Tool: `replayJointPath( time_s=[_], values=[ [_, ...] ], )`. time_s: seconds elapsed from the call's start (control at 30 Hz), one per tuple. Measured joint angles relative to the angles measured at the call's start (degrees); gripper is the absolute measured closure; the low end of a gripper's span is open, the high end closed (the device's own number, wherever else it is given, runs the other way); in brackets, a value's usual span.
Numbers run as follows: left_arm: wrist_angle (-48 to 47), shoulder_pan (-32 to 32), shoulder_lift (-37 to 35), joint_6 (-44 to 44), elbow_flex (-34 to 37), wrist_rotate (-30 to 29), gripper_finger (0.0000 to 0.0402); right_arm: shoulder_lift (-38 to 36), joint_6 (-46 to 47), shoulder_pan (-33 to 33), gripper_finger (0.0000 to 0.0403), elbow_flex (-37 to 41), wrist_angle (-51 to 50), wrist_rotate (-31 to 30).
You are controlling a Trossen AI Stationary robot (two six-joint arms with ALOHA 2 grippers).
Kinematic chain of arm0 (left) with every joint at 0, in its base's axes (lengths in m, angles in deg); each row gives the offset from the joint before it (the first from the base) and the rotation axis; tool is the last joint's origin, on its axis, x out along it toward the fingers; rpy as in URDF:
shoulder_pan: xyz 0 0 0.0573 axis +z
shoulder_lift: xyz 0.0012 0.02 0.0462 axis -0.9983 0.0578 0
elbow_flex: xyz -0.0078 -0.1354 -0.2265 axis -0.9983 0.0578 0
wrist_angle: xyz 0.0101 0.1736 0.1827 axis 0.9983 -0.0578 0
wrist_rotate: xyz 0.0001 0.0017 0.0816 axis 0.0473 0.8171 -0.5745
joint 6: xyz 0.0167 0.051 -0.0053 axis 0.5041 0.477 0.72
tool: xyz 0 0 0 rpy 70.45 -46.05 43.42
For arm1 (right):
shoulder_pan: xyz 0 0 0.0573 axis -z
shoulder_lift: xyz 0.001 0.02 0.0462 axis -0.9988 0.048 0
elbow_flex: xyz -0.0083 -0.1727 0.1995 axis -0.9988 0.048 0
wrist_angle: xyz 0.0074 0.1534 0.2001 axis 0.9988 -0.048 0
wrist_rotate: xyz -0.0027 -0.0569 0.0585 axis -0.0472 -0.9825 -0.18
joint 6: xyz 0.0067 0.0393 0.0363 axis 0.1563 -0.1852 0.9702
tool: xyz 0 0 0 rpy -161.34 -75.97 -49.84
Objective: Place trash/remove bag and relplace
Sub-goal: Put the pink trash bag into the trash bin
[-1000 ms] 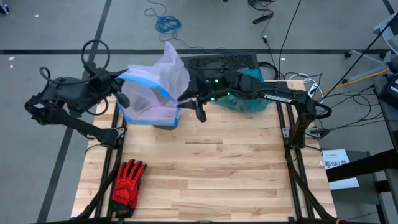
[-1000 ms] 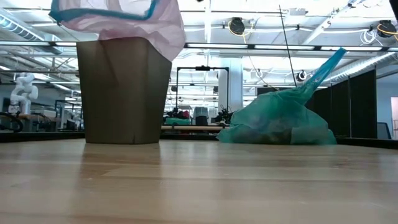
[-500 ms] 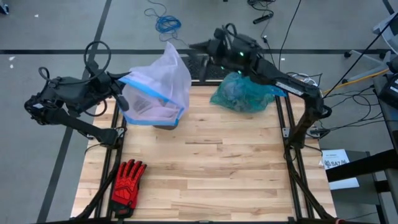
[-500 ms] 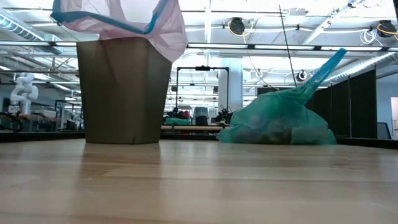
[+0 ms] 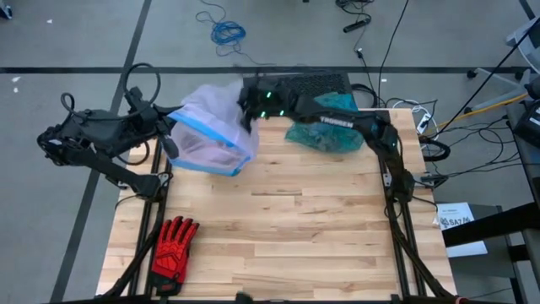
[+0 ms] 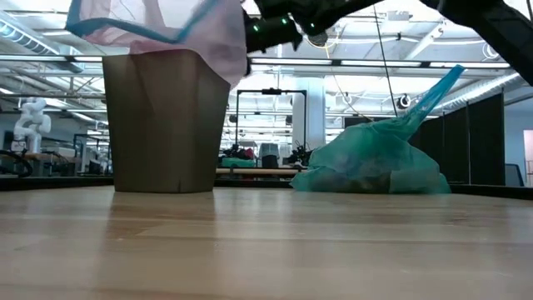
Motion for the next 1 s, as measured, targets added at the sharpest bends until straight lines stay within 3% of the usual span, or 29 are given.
replayJointPath(
  time_s=[0.5, 0.83, 1.0],
  values=[
    [-0.1, -3.0, 0.9, -0.7, 0.0, 0.0, 0.0402, 1.9, 5.2, -4.5, 0.0403, -0.3, -12.1, -0.7],
    [-0.1, -6.1, 0.8, -2.0, 0.0, -0.1, 0.0402, 0.9, 6.2, -12.5, 0.0403, 0.1, -25.1, 1.2],
    [0.0, -7.8, 0.9, -2.0, 0.0, -0.1, 0.0402, 0.8, 5.9, -16.9, 0.0403, 0.0, -25.6, 0.2]
  ],
)
